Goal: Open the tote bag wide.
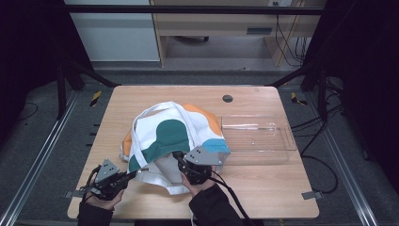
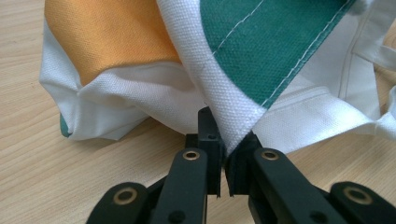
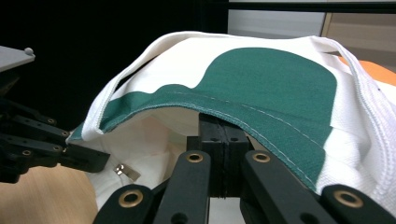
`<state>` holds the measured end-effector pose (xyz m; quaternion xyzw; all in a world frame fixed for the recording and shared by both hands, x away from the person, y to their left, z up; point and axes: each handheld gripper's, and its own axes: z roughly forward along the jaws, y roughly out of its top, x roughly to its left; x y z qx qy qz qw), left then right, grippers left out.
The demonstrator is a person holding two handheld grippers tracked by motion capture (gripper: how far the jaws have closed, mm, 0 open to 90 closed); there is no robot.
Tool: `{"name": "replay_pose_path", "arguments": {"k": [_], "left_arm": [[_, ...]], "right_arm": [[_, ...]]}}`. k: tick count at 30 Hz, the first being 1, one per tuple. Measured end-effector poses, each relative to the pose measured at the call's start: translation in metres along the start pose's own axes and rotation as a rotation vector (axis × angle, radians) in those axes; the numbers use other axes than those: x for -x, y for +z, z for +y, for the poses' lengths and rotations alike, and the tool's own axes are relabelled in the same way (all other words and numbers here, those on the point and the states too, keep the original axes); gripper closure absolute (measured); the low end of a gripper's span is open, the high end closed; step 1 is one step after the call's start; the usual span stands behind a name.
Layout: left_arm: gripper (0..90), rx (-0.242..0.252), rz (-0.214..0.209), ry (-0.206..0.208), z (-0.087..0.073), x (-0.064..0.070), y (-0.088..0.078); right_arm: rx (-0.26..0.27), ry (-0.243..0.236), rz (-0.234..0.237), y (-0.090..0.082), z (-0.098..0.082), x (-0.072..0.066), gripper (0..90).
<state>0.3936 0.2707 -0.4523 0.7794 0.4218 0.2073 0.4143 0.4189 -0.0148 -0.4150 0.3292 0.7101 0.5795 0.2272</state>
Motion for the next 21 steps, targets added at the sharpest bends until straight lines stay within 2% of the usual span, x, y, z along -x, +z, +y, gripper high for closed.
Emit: {"name": "replay_pose_path", "arguments": {"k": [8,12,16,17,21], "left_arm": [[85.8,0.002,0.0,0.001,0.0002,-0.0001,0.0002],[82.7,0.013,0.006,0.009,-0.0003,-0.0021,-0.0005],[72.4,0.028,0.019,0.009,-0.0005,-0.0018,-0.0004],[72.4,0.032,0.024,0.015,-0.0004,-0.0023,-0.0013],[56.0,0.067,0.035,-0.012,-0.0003,-0.004,-0.006]], "right_arm": [[0.003,-0.014,0.004,-0.0021,0.0047,-0.0014,90.0],[-0.019,-0.012,-0.001,0.0002,0.0,0.0008,90.0],[-0.028,-0.009,-0.003,0.0019,-0.003,0.0028,90.0],[-0.032,-0.008,-0.004,0.0022,-0.0034,0.0032,90.0],[-0.041,-0.007,-0.004,0.0038,-0.0043,0.0033,90.0]]}}
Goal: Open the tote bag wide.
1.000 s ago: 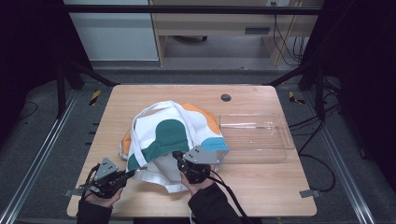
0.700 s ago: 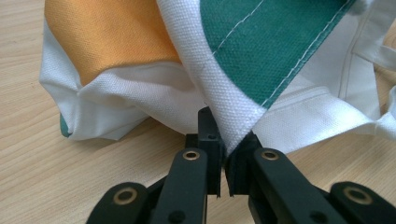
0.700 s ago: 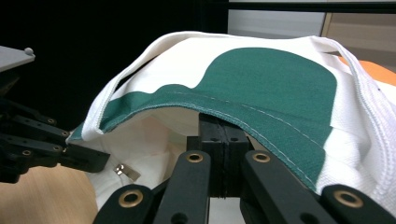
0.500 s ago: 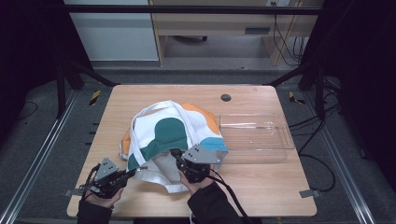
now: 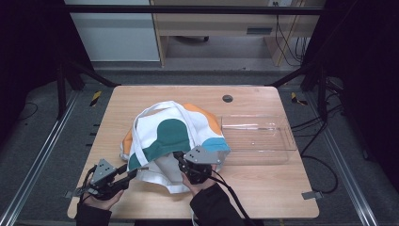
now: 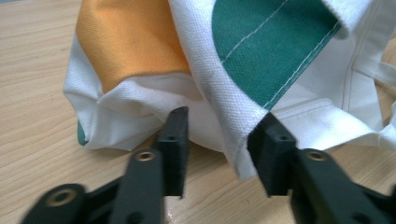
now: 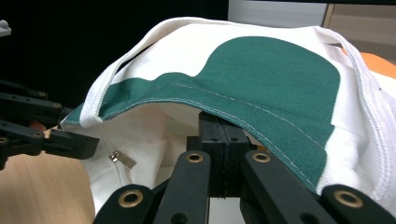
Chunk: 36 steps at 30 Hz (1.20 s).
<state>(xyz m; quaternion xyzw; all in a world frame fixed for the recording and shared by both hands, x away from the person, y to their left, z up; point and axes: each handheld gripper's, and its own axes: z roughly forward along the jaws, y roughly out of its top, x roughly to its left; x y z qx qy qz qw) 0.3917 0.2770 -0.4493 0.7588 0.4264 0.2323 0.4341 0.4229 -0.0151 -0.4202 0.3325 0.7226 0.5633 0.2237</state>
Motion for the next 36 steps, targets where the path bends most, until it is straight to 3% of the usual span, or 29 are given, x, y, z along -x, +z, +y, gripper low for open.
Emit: {"name": "replay_pose_path", "arguments": {"k": [3,8,14,23,35,36], "left_arm": [[48.4,0.004,-0.011,-0.008,0.0,0.0,-0.004],[45.9,0.021,-0.021,-0.017,0.001,0.0,-0.01],[41.9,0.063,-0.011,0.002,0.005,0.001,-0.018],[32.7,0.111,0.002,-0.016,0.012,0.003,-0.027],[28.7,0.155,0.01,0.027,0.039,0.011,-0.031],[28.6,0.154,0.008,0.048,0.045,0.015,-0.03]], "right_arm": [[-0.003,-0.001,-0.001,0.001,-0.001,0.0,90.0],[-0.006,0.001,-0.003,0.001,-0.002,0.0,90.0],[-0.005,0.0,-0.006,0.0,0.0,0.001,90.0],[-0.004,0.001,-0.005,0.0,0.001,0.001,90.0],[-0.003,-0.003,-0.006,0.0,0.005,0.001,90.0],[0.0,0.0,-0.006,0.0,0.006,0.0,90.0]]}}
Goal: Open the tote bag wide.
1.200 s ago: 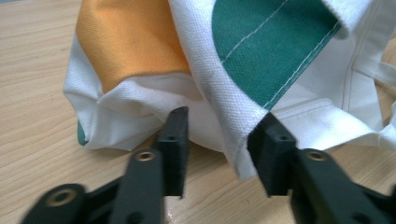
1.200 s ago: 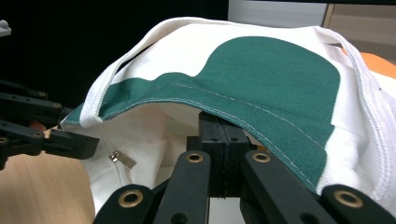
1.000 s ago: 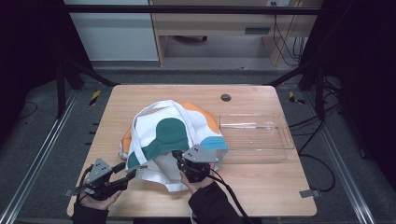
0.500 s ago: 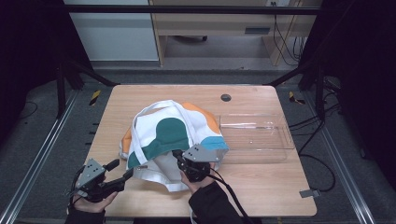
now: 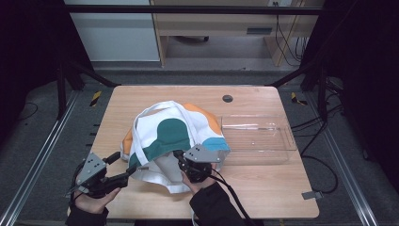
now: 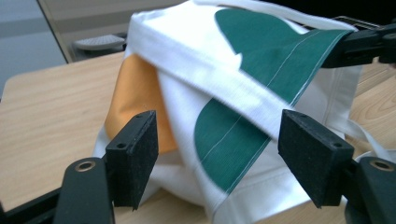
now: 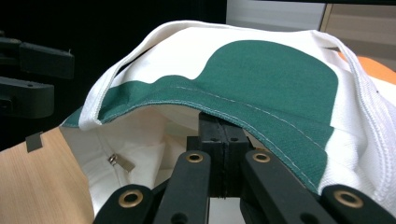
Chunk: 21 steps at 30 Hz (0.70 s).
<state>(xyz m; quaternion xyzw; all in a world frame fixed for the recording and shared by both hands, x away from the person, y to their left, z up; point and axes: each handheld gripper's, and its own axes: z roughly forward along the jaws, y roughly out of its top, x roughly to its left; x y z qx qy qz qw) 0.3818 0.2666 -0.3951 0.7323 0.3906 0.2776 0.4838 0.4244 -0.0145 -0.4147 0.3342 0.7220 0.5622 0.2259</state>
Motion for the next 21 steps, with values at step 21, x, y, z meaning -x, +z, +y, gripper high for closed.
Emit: {"name": "replay_pose_path", "arguments": {"k": [21], "left_arm": [[28.4,-0.028,-0.04,0.101,0.034,0.035,0.031]], "right_arm": [[0.006,-0.002,0.004,-0.001,0.006,0.001,90.0]]}}
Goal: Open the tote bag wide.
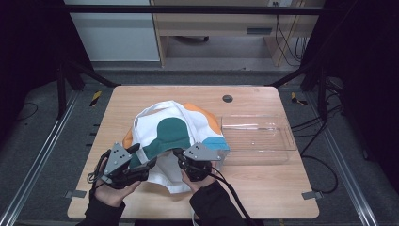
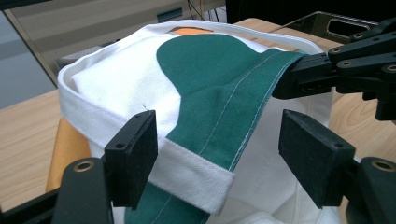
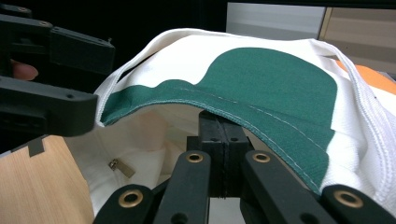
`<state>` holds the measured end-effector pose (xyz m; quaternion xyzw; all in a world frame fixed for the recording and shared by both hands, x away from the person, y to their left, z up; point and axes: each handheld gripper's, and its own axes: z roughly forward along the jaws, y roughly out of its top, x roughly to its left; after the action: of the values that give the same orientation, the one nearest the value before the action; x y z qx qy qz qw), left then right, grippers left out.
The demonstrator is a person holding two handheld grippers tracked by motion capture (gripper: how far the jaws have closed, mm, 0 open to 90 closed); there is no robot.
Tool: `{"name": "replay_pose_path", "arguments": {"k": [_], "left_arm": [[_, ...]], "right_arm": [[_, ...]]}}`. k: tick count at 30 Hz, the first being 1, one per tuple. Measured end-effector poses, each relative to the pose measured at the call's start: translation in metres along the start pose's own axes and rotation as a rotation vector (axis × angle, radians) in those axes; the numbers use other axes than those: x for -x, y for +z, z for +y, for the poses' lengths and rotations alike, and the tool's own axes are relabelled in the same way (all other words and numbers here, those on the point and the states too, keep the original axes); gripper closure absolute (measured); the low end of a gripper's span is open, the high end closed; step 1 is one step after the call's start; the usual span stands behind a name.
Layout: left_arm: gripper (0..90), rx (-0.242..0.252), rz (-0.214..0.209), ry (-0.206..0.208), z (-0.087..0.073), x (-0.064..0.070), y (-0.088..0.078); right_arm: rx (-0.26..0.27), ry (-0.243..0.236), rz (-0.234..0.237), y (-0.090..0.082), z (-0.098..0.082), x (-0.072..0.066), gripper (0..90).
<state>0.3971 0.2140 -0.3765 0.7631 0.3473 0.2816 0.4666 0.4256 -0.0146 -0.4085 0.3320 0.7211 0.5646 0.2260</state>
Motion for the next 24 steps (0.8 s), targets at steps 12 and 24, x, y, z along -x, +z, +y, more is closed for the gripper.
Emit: {"name": "replay_pose_path", "arguments": {"k": [12,24], "left_arm": [[36.0,-0.033,-0.002,0.058,0.002,0.007,0.016],[47.7,-0.101,0.064,0.072,0.002,0.014,0.029]], "right_arm": [[-0.001,-0.009,-0.002,0.0,0.005,-0.001,90.0],[0.005,-0.025,0.012,0.002,0.007,-0.003,90.0]]}}
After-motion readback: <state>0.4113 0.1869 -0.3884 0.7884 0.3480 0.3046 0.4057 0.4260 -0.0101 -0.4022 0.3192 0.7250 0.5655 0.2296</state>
